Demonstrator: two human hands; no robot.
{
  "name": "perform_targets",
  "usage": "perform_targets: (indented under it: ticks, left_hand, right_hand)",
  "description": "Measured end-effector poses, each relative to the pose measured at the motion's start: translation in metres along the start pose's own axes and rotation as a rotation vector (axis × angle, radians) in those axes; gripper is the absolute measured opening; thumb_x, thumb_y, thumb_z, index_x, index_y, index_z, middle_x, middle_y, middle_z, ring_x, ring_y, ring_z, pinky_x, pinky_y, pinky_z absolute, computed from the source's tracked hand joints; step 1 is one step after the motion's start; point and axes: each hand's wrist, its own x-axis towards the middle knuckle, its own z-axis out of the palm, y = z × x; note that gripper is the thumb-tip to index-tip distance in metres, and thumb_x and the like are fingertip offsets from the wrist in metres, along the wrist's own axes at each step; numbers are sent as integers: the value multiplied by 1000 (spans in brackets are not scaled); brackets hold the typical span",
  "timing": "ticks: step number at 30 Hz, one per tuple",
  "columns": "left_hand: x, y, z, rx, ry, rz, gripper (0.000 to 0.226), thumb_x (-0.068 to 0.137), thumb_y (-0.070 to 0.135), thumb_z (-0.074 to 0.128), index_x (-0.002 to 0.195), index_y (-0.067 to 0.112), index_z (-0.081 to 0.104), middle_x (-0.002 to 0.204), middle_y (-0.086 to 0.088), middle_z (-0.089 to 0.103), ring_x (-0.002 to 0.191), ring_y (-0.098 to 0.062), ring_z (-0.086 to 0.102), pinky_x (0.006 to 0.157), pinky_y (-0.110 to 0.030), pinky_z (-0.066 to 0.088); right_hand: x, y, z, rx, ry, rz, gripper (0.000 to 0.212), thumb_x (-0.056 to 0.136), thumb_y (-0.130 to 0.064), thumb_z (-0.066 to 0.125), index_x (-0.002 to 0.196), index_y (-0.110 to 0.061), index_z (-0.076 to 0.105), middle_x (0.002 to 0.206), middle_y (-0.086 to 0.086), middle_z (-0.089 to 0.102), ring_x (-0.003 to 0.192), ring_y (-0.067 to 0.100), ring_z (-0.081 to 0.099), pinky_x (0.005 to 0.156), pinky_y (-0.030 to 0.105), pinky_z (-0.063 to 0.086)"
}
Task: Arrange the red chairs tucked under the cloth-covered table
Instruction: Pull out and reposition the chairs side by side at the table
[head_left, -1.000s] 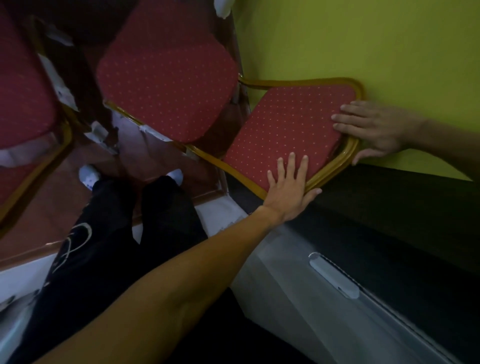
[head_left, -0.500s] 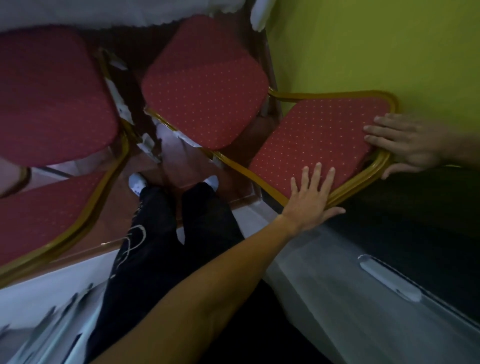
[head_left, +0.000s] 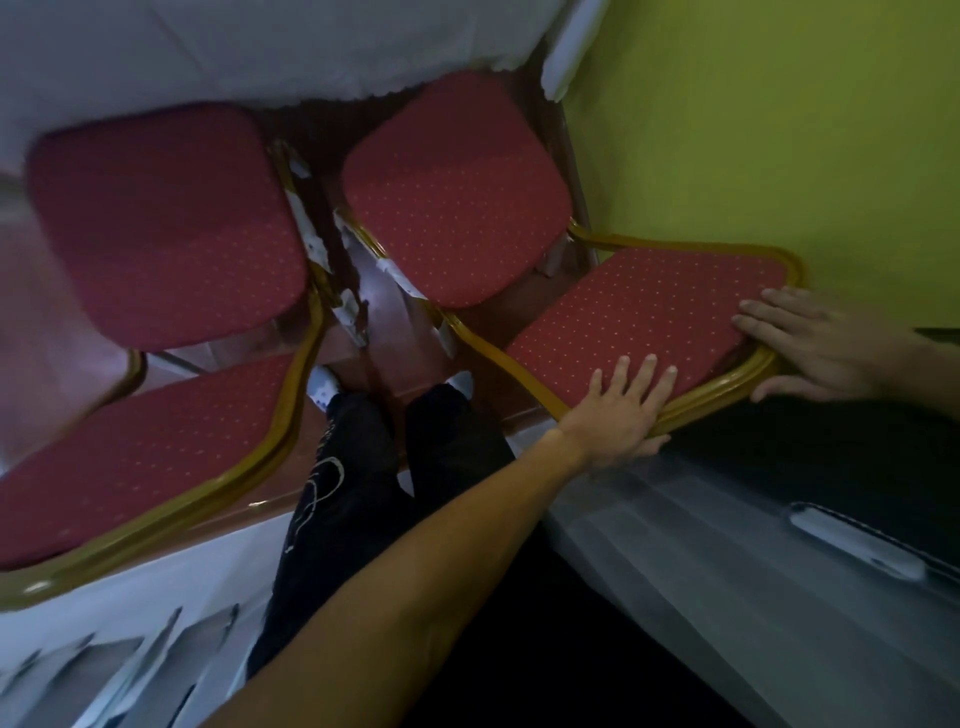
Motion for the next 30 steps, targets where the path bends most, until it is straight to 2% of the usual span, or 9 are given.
perform_targets:
  ticks: [2,7,15,22,30]
  left_hand:
    - [-18,-15,-5,9,-27,26,79,101,54,31,155,8,-4,162,-23,3,145,-49,10,112,-66,24]
    - [-67,-46,-26,-58,-111,19,75,103,51,30,155,16,-10,164,-13,-7,148,-40,-2,117,-61,12]
    - [-144,-82,-61,-120,-202,-83,76,101,56,29,155,19,-10,164,-9,-8,150,-33,-1,120,-54,7]
    - [-190,-99,-70,-104,-121,-105,72,103,51,29,156,15,-2,164,-11,1,150,-30,2,120,-50,5]
    - [-203,-117,-75,-69,-11,-101,69,103,50,29,156,12,7,164,-11,10,150,-29,9,120,-50,11]
  right_hand:
    - [-2,-23,-8,-12,64,14,101,87,-80,28,141,3,49,139,27,54,126,46,53,111,47,26]
    - [2,-75,-21,55,160,34,100,90,-81,23,139,2,51,137,25,56,124,43,56,106,53,42]
    - [21,-157,-40,136,232,109,96,91,-80,19,136,-2,52,135,24,58,123,45,54,105,54,42]
    - [32,-202,-58,164,284,158,89,91,-76,26,133,-3,54,133,22,60,121,44,55,102,54,44]
    - [42,-209,-85,118,346,114,85,95,-73,25,127,-1,55,122,22,65,106,39,64,88,51,53]
